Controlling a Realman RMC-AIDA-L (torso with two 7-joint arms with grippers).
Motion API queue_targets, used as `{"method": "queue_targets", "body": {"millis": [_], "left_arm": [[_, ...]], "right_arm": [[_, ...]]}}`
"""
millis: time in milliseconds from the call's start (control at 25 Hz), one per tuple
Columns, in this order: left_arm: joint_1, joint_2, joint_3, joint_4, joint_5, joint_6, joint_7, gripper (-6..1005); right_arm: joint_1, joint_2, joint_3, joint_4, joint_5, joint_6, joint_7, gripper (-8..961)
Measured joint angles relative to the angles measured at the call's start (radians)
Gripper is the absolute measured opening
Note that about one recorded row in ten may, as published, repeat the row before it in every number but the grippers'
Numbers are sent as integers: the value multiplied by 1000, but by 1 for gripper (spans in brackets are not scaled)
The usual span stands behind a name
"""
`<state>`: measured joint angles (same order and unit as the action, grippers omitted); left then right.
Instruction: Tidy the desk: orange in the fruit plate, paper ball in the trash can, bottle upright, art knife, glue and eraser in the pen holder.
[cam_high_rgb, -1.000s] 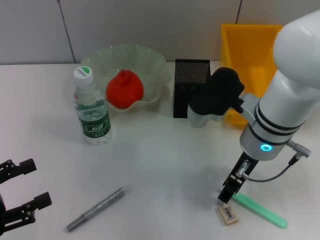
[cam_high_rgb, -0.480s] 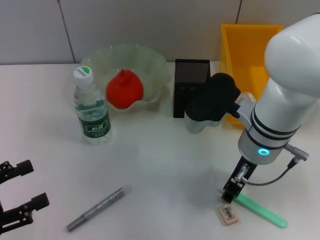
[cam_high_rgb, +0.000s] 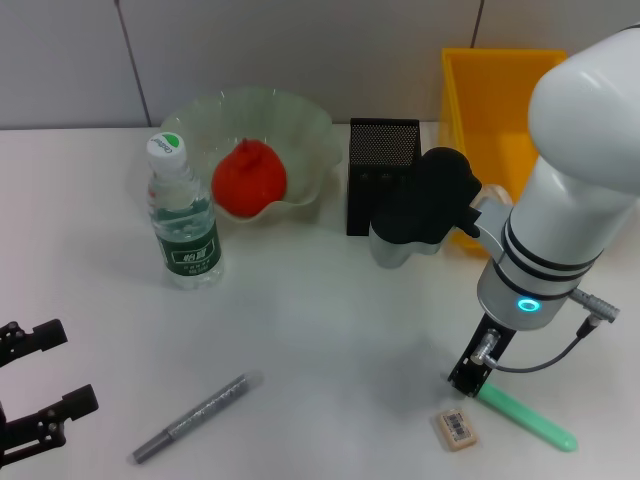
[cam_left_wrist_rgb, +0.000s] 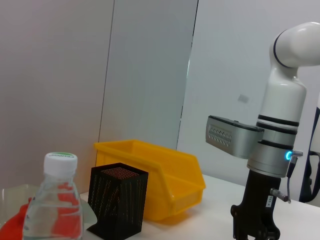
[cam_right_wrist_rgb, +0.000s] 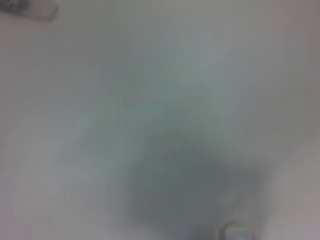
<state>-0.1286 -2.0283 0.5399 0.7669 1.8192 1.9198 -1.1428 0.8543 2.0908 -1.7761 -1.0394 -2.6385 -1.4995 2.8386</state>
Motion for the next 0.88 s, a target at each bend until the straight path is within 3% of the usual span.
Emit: {"method": "queue_targets", "body": {"millis": [280, 480, 560, 600, 720, 760, 880], "left_arm": [[1, 0, 0, 0, 0, 0, 0, 814], [1, 1, 0, 0, 0, 1, -2, 814], [3, 0, -1, 0, 0, 1, -3, 814], [3, 0, -1, 0, 0, 1, -3, 814], [3, -1, -1, 0, 0, 1, -6, 814], [2, -1, -2, 0, 0, 0, -8, 814], [1, -2, -3, 0, -2, 0, -9, 814]], "right_arm": [[-15, -6, 41, -86, -2, -19, -8, 181], [-36, -10, 193, -258, -21, -59, -55, 173], [-44, -11, 312, -352, -24, -42, -96, 173], [-44, -11, 312, -352, -24, -42, -96, 173], [-63, -11, 394, -419, -19, 50, -136, 174], [-82, -11, 408, -437, -13, 142, -160, 174], [-100, -9, 405, -436, -1, 244, -189, 175]]}}
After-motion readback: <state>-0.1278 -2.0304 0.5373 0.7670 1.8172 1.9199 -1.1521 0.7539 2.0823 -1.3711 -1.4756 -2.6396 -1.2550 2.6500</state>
